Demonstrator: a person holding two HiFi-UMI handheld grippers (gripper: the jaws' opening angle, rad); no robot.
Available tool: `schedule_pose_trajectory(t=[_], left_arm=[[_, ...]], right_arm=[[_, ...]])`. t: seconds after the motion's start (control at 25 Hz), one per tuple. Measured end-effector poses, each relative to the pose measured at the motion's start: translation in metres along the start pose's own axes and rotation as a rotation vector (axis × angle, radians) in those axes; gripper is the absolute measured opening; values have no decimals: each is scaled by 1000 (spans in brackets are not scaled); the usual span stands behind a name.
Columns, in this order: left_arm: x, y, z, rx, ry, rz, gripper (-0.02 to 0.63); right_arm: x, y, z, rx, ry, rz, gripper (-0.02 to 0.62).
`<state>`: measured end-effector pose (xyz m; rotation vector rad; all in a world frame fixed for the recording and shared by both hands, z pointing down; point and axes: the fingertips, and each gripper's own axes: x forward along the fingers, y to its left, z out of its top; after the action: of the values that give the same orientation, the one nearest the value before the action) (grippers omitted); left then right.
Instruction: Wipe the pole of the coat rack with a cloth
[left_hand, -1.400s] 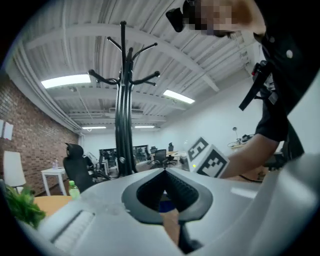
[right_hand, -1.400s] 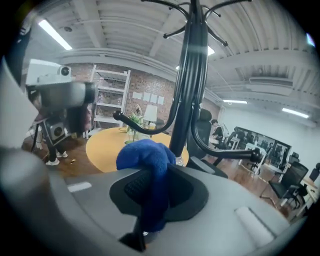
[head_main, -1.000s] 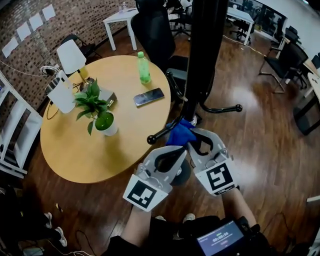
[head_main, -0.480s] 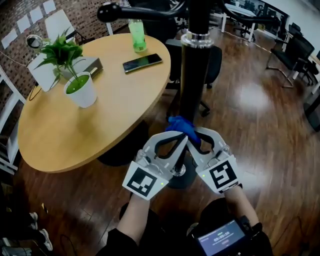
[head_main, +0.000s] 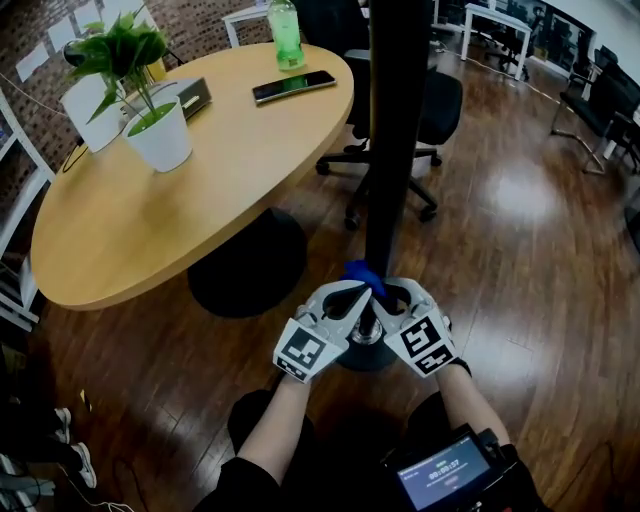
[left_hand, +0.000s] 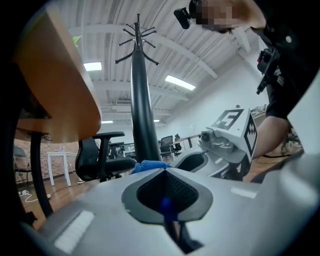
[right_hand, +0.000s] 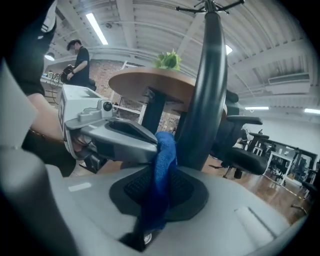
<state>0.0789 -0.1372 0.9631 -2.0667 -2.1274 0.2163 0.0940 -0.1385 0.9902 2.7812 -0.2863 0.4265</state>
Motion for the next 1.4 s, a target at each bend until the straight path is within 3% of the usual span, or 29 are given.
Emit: schedule_pose_trajectory(t=[0.24,0.56,0.68,0.8,0.92,1.08,1.24,1.4], left_arm=[[5,-13,-66,-97,57,-53,3],[8,-34,-173,-248,226,-108,3],[9,-39,-176,-237,261,-134,3],[9,-35,-140,-208,228,-153,3],[7,-21,-81,-119,151,-157,3],[4,5,23,22,20,-135,3],[2,24,137,87,-136,-91,3],[4,34,225,210,-207,-77,3]], right_arm=[[19,15,-60,7,98,13,51],[55,45,-160,46,299,11,51],[52,41,-165,62,327,-12,52],[37,28,-134,60,298,-38,51],[16,11,-74,38,215,-56,51],[-14,-16,25,21,44,-93,52],[-53,-47,125,-18,-133,-151,52],[-89,-76,204,-73,-274,-223,52]])
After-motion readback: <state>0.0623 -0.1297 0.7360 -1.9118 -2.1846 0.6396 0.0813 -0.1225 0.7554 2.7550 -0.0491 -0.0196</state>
